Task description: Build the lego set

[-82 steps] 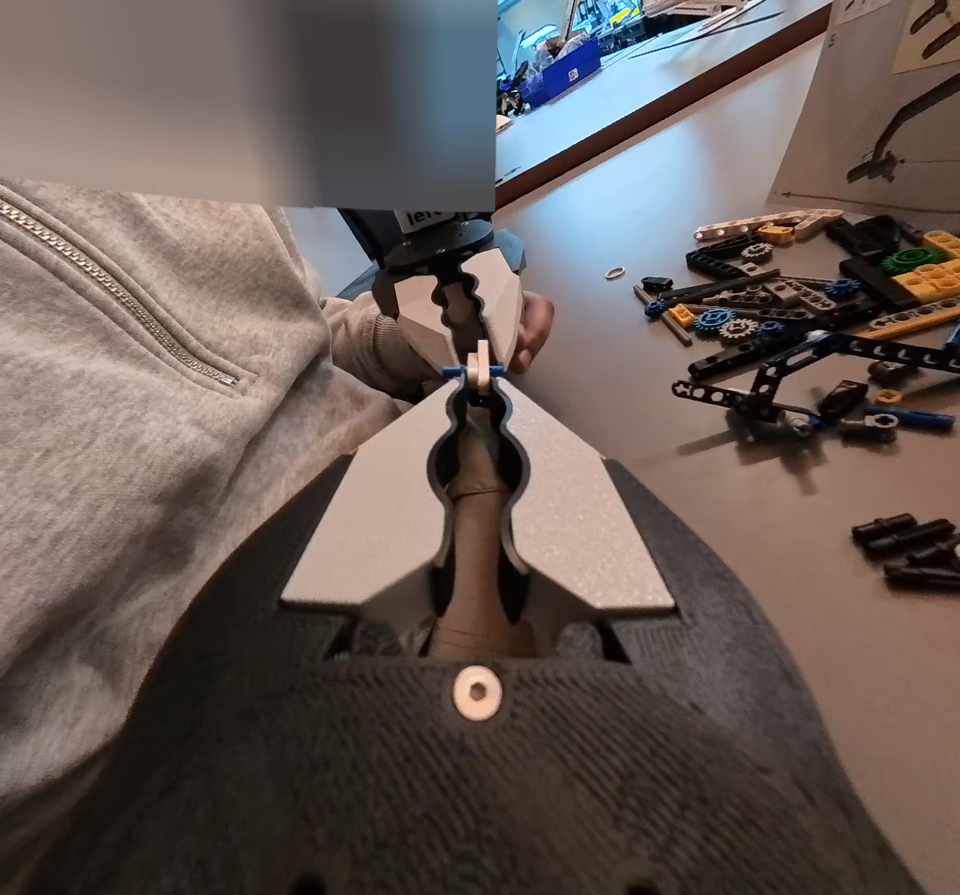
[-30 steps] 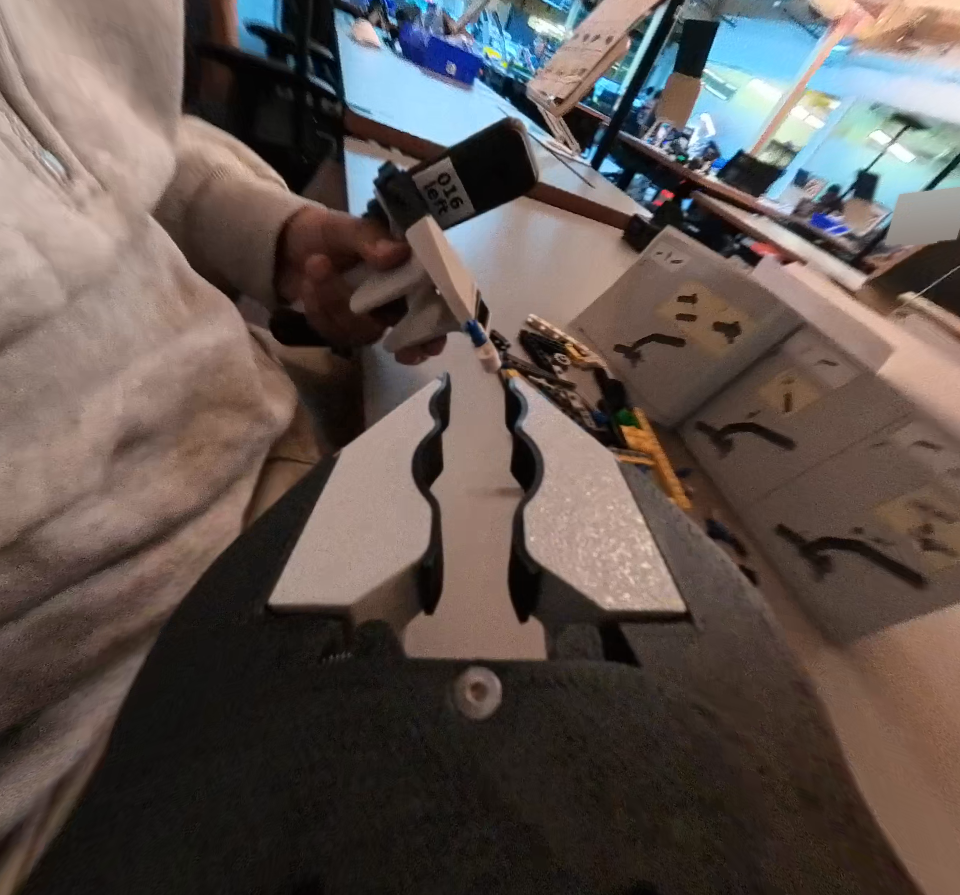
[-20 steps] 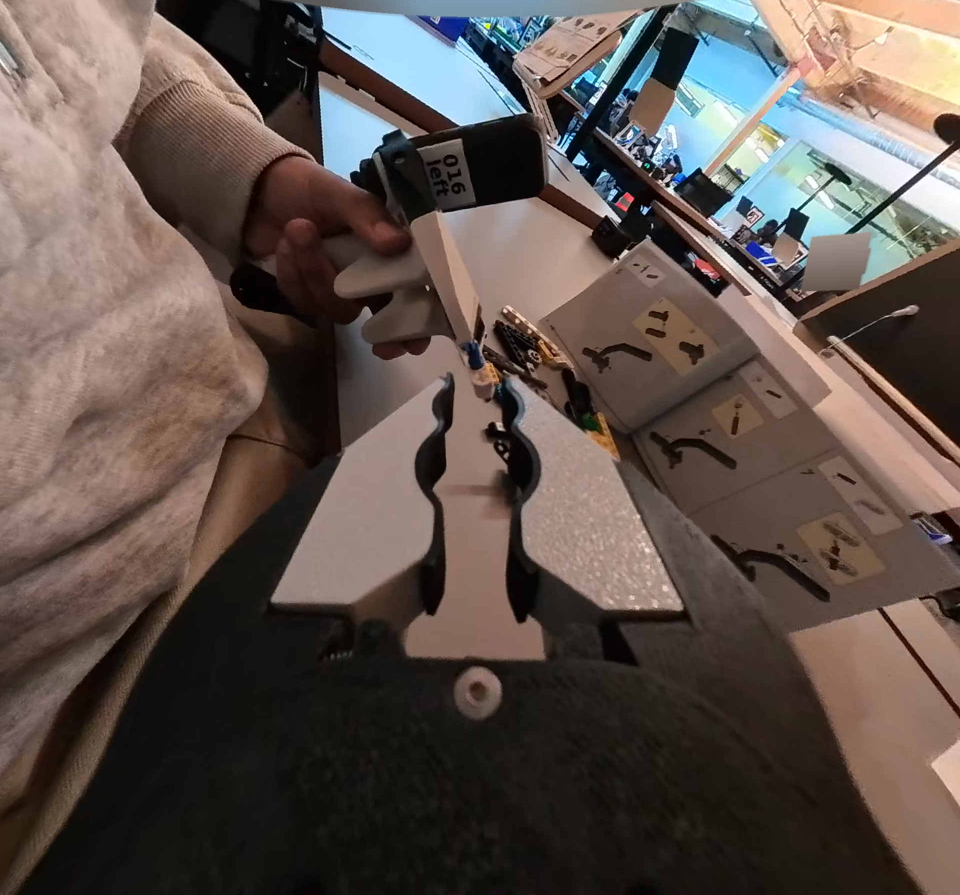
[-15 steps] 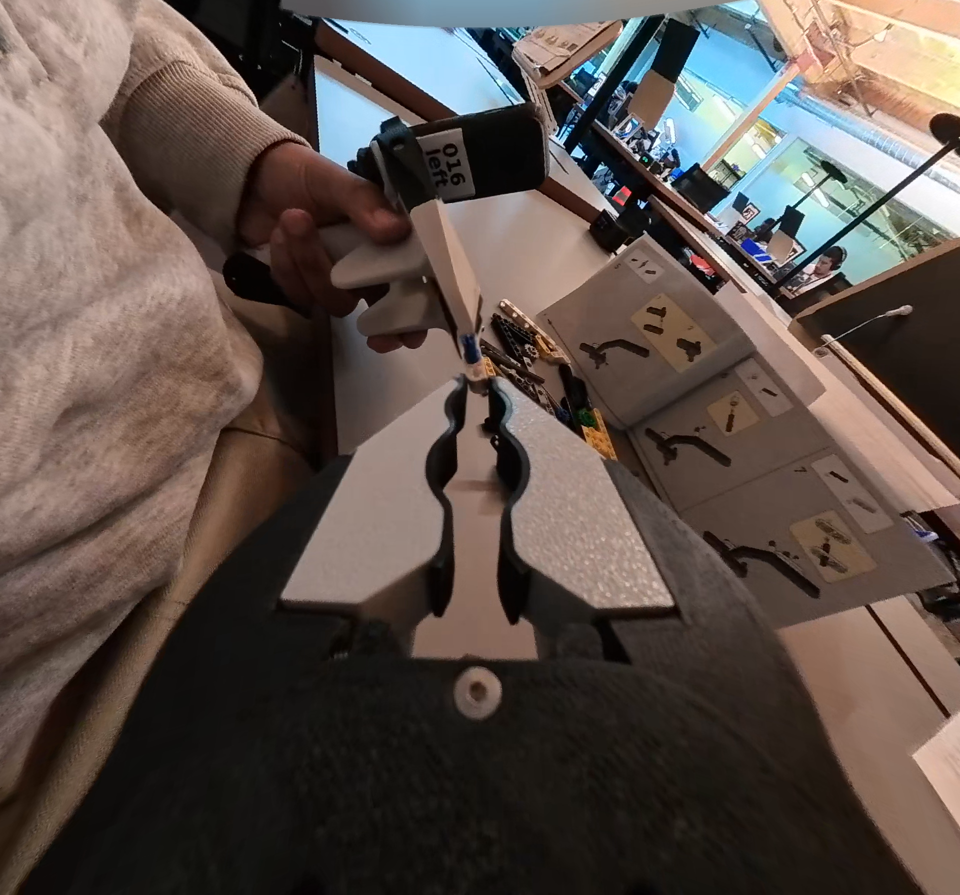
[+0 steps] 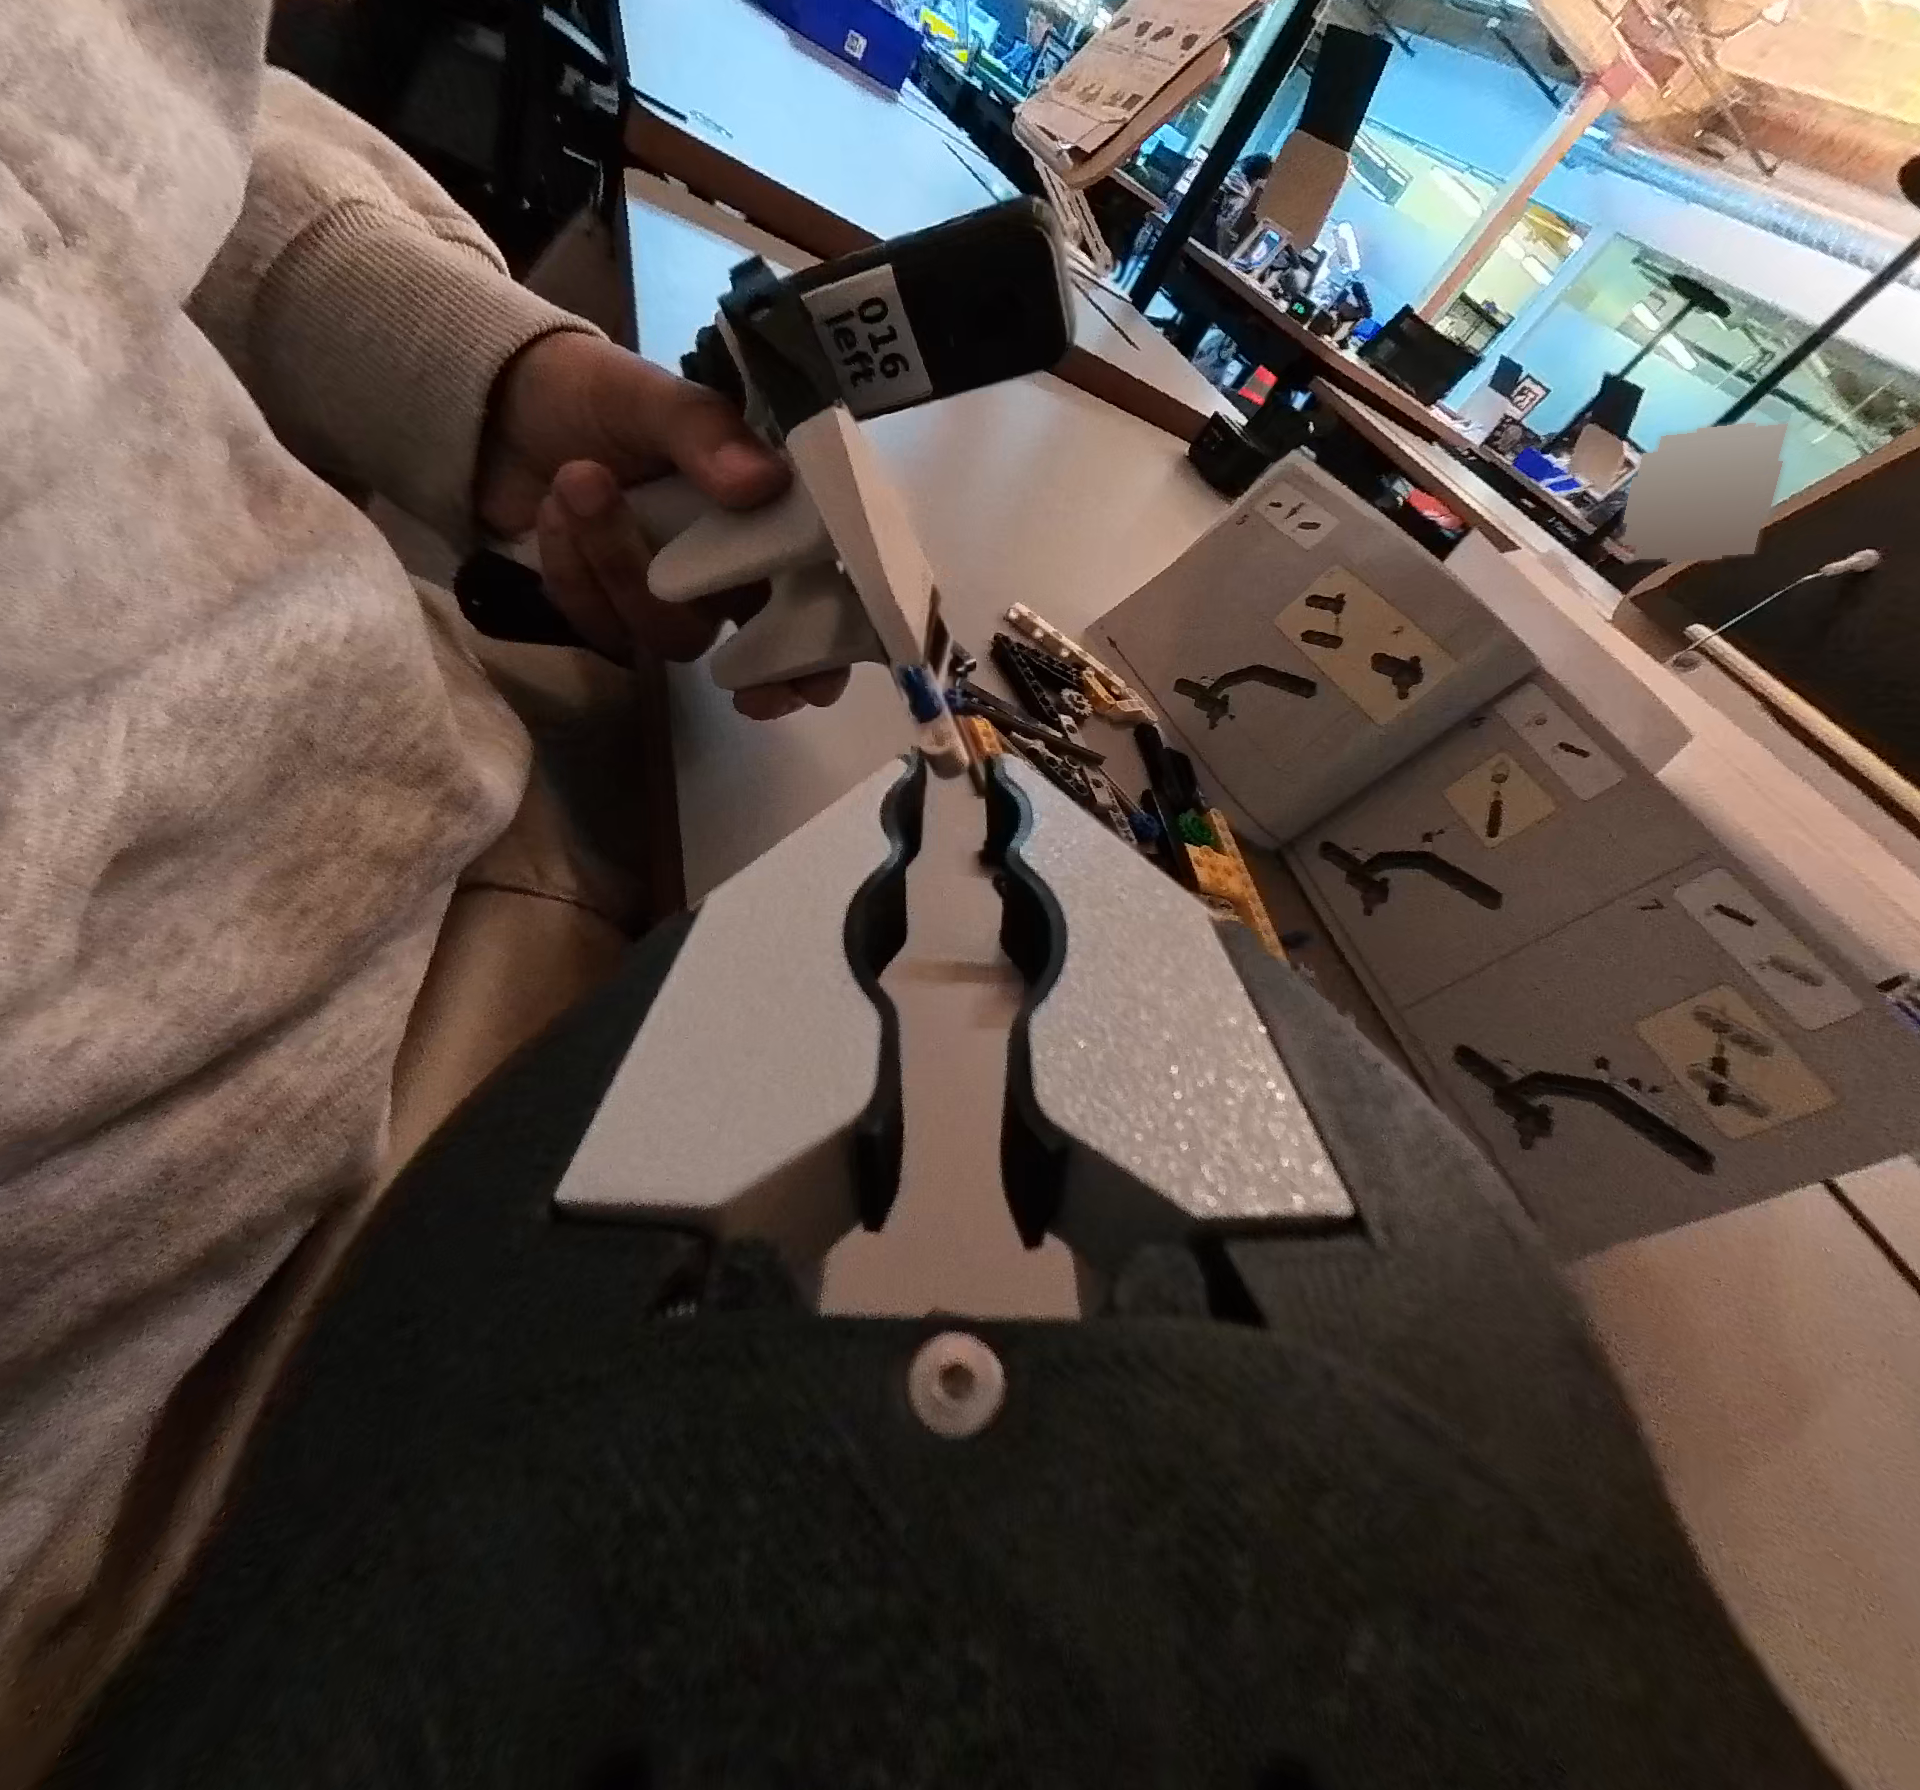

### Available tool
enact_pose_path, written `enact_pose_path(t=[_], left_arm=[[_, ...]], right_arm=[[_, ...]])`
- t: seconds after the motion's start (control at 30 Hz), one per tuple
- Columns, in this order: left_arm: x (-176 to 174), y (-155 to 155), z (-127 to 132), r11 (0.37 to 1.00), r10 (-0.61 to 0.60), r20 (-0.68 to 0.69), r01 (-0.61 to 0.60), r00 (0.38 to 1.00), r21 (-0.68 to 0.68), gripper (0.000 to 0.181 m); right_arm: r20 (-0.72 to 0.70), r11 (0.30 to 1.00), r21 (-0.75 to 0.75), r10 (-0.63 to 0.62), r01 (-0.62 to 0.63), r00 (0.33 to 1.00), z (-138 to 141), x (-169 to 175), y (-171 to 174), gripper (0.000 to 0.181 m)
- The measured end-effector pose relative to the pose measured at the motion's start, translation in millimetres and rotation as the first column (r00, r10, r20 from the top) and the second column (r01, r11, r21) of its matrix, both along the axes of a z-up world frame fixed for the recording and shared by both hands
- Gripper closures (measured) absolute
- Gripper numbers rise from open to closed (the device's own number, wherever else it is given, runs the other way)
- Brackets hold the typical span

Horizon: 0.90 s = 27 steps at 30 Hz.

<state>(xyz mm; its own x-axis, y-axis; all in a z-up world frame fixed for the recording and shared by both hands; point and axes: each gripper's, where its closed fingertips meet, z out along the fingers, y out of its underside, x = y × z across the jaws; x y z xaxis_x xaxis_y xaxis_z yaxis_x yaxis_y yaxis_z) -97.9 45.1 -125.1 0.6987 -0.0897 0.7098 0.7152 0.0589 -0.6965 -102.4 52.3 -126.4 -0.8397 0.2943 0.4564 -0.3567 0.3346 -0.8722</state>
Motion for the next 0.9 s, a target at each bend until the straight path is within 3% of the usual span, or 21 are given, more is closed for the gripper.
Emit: enact_pose_path(t=[0.73,0.9], left_arm=[[-0.1,-0.3,1.6,1.000,0.016,-0.044,-0.017,0.999,-0.010,0.176],[-2.3,-3.2,7.3,0.999,0.049,-0.092,-0.049,0.995,0.006,0.176]], right_arm=[[0.069,0.999,-0.030,0.018,-0.016,0.997,-0.9,-0.5,-0.9,0.173],[0.274,0.986,-0.162,0.073,-0.029,0.959,3.3,-3.9,3.4,0.156]])
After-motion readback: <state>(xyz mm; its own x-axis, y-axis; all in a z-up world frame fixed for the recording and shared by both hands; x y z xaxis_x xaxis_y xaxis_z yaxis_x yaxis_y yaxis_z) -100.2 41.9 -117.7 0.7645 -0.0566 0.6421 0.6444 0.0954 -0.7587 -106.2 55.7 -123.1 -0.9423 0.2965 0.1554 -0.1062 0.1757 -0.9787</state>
